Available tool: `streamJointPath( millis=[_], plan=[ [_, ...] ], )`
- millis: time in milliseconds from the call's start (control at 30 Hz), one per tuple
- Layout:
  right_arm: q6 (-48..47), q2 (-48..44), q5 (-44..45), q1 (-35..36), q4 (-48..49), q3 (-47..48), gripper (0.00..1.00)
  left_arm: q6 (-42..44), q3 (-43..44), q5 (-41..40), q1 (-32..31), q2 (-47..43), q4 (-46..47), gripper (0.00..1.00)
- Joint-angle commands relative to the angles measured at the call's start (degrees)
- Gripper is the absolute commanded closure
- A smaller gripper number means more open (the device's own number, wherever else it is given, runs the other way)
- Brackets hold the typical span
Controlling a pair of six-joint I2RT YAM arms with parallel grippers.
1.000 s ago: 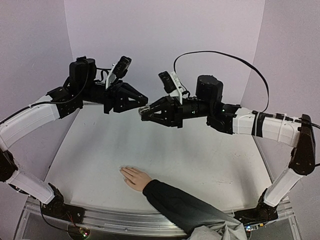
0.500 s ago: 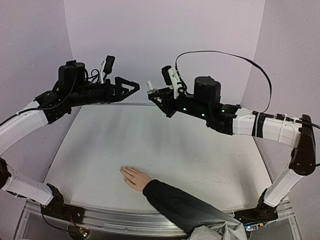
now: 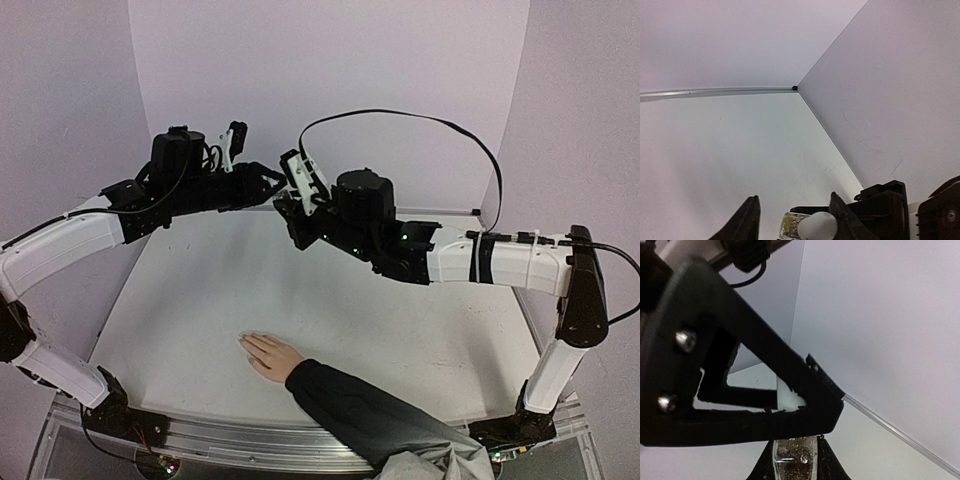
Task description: Paint the nails
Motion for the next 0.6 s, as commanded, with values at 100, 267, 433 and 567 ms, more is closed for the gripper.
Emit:
streamJointPath(
  millis=[100,267,433,567],
  plan=[
    [-1.2,0.4,2.3,0.6,4.2,3.7,1.0,2.3,3.7,-0.5,-0.2,0.1,4.8,0.77],
    [0.0,-0.4,1.0,0.6,3.8,3.5,1.0,3.1,3.0,4.0,-0.3,0.4,5.6,0.91],
    [1.1,-3.6,-7.0,0.3,3.9,2.6,1.0,8.1,2.3,15.7,-0.3,1.0,6.3,1.0],
    [5.2,-7.9,-35.0,-4.5,3.4,0.8,1.0,23.1,2.2,43.9,0.1,1.8,6.5,1.0]
  ],
)
